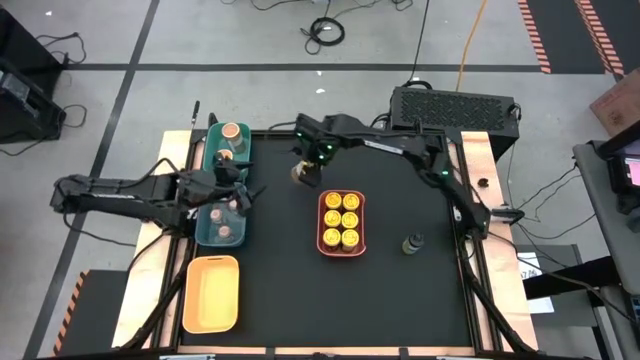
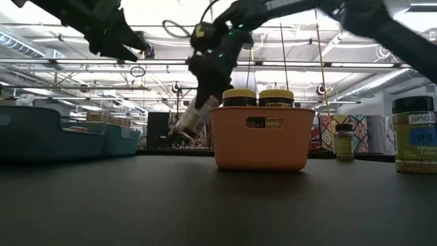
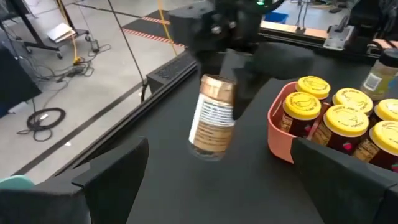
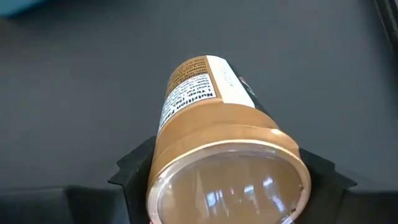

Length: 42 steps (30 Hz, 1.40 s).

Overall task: Sort spices by type
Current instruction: Put the golden seasoning bottle in the green bin

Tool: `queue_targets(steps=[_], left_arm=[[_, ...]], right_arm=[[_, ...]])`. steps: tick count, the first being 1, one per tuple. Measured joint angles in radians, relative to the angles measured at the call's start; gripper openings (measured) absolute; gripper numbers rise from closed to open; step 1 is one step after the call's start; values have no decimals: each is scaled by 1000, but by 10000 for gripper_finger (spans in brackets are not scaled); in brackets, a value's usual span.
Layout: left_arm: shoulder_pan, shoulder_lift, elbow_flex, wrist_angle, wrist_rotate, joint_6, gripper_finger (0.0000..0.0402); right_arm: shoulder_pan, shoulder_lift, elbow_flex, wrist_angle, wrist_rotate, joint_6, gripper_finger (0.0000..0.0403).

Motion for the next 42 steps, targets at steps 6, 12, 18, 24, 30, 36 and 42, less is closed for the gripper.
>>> queue_targets(steps=[6,12,18,24,30,36,42], left_arm=[[25,0,0,-6,22,2,395],[31,0,0,-6,27,3,395],[38,0,0,-5,27,3,395],[43,0,0,-6,27,7,395],[58,0,-1,-5,31,8,395],[58,0,-1,-5,43,6,395],[58,0,-1,-5,46,2,395]], right_arm=[[-48,111,57,-38,23,-72,265],[-62,120,57,-60,86,-73,265],[-60,121,57,-61,85,-74,266],[-59,118,64,-135,81,-76,276],[-59,99,64,-220,82,-65,278],[-59,97,63,-268,84,-48,278],[-60,95,63,-253,84,-49,278]])
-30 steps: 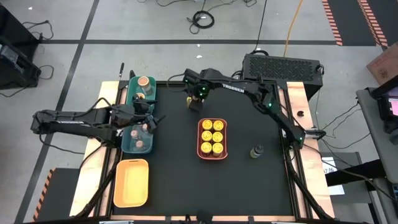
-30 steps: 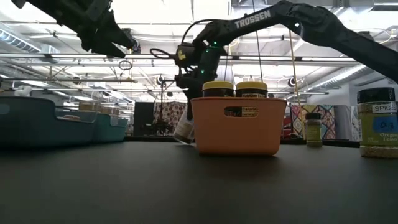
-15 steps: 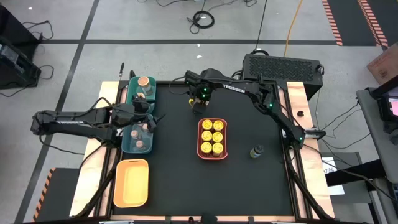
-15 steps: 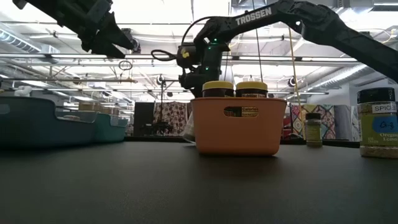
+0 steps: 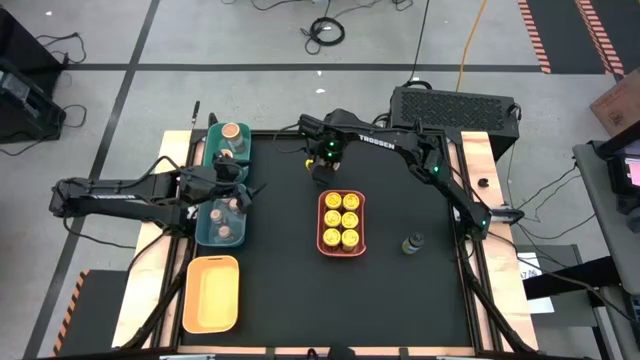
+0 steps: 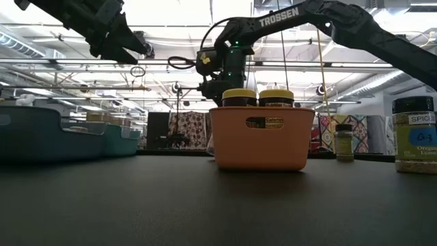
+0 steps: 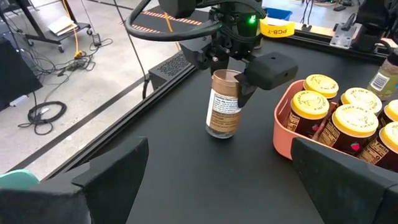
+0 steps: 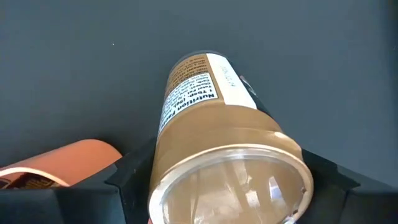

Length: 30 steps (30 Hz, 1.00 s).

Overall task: Sort spices by type
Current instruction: Put the golden seasoning bottle in the green bin

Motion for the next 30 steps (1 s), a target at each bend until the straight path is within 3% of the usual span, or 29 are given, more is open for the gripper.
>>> queue_targets(steps=[10,17,23,30], left_arm=[[0,0,0,0,10,-1,395],[0,0,0,0,10,-2,395],[0,0,0,2,10,-3,395],[0,0,0,21,10,-3,395]], right_arm=[[0,-1,0,11,4,0,279],[6,-2,0,12,149,8,279],[18,-2,1,15,155,18,281],[39,-4,2,46,156,-3,334]])
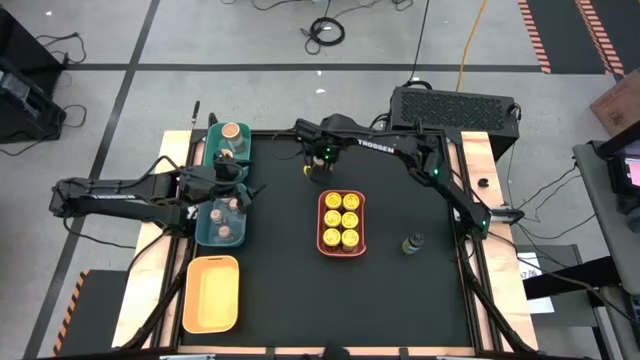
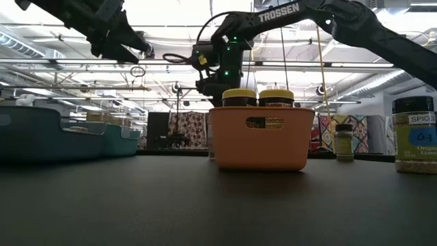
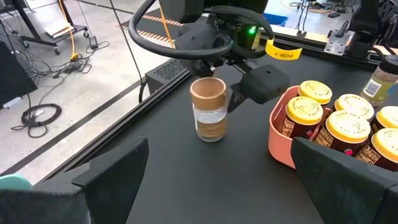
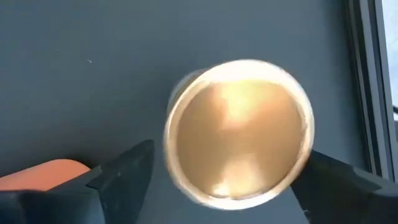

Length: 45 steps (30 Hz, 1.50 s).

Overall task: Sort spices by type
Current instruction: Put the golden seasoning bottle in the green bin

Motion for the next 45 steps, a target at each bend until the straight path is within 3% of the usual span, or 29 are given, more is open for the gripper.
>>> queue_targets(steps=[7,21,31,41,45], left_arm=[[0,0,0,2,0,0,395],[0,0,0,2,0,9,395],[1,6,0,5,0,27,395],[11,143,-51,153,33,36,395],[31,223,-51,242,74,63,395]], right_arm=[[14,0,0,52,1,-105,371],[20,-10,0,113,-7,-214,375],[12,-83,0,198,-121,-271,375],[-57,-214,-10,106,-136,-267,375],[-82,-309,-93,77,-136,-243,375]])
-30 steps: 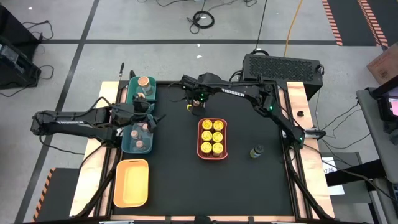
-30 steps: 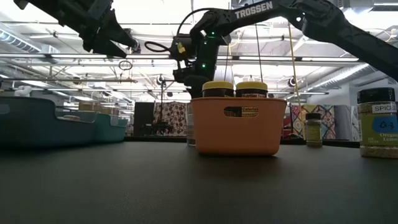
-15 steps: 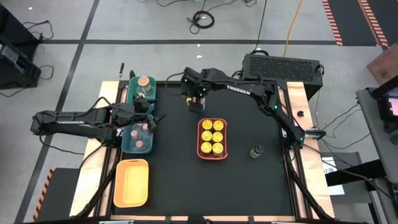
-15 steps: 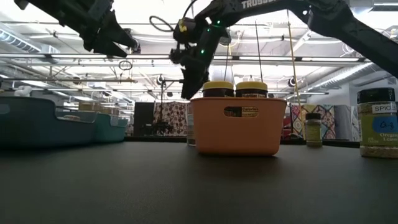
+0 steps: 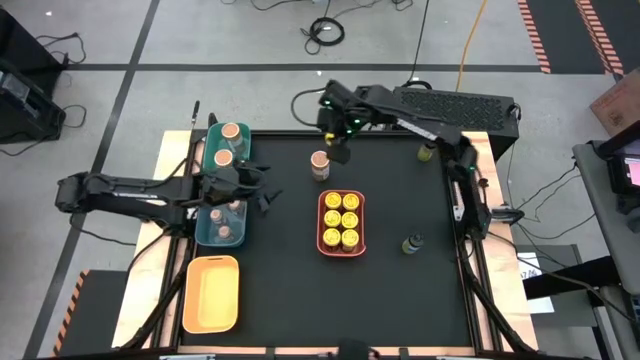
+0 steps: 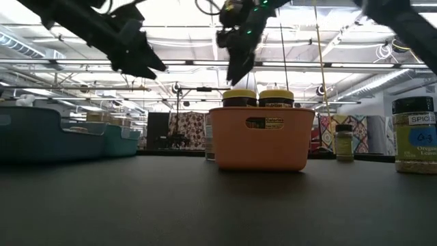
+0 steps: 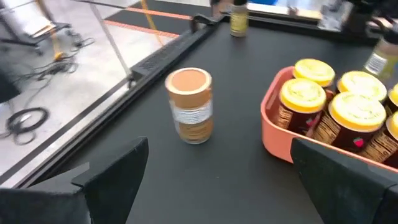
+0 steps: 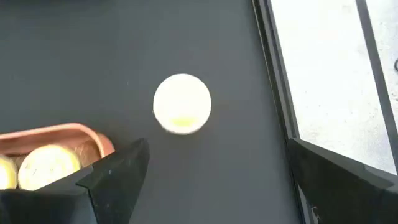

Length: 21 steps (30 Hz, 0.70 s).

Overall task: Sort spices by type
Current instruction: Put the golden seasoning bottle in the green bin

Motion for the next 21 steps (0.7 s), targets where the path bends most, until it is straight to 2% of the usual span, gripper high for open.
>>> queue_targets(steps=[4,9,15,17,21], left_arm=[[56,107,0,107,86,69,395],[173,258,0,343,223,155,395],[301,453,1,660,432,144,395],[327,519,12,739,447,99,395],[344,620,60,776,448,78,395]], right_arm=[[-24,-198,-268,135,-1,37,375],[-37,-546,-760,463,4,149,375],[60,-910,-1252,893,0,329,375],[105,-1005,-1385,1041,0,357,375],[178,-1144,-1588,1269,0,366,375]])
